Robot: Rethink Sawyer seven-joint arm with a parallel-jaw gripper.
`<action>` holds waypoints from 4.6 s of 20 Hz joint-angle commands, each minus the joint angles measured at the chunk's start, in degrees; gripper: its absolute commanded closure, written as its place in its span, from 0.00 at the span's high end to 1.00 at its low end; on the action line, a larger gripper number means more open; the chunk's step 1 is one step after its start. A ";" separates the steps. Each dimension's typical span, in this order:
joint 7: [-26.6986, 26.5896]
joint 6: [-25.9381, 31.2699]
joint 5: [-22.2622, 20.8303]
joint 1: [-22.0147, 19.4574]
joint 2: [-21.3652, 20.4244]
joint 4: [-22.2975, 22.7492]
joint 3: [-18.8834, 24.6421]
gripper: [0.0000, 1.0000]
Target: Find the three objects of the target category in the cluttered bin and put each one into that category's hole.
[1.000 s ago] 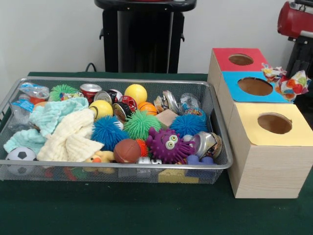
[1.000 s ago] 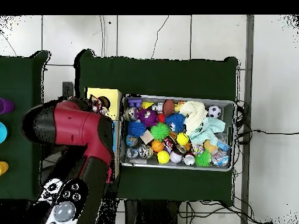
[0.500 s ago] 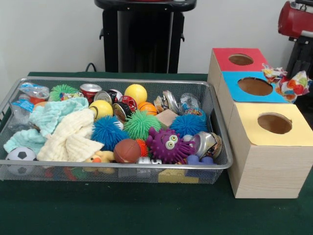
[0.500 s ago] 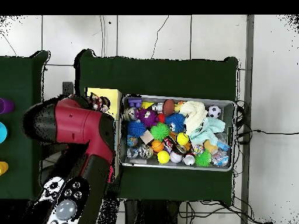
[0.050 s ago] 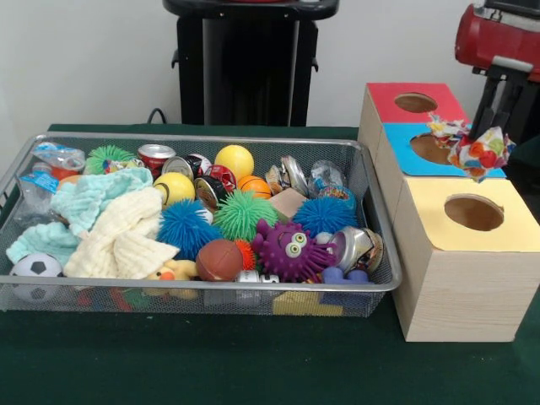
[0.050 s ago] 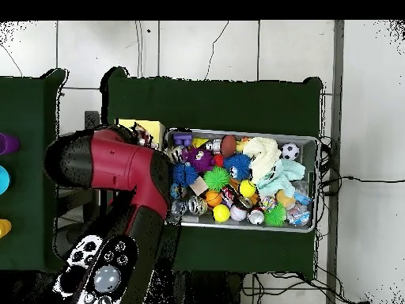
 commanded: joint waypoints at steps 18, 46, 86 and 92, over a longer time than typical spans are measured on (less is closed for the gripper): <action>12.83 -2.87 -1.35 0.42 7.28 -0.84 3.47 0.00; 13.94 -4.00 -0.13 0.22 10.68 -4.68 3.10 0.00; 11.49 -3.60 -1.44 1.13 12.52 -0.26 4.27 0.00; 10.52 -4.85 -1.94 1.12 11.59 1.96 5.02 0.00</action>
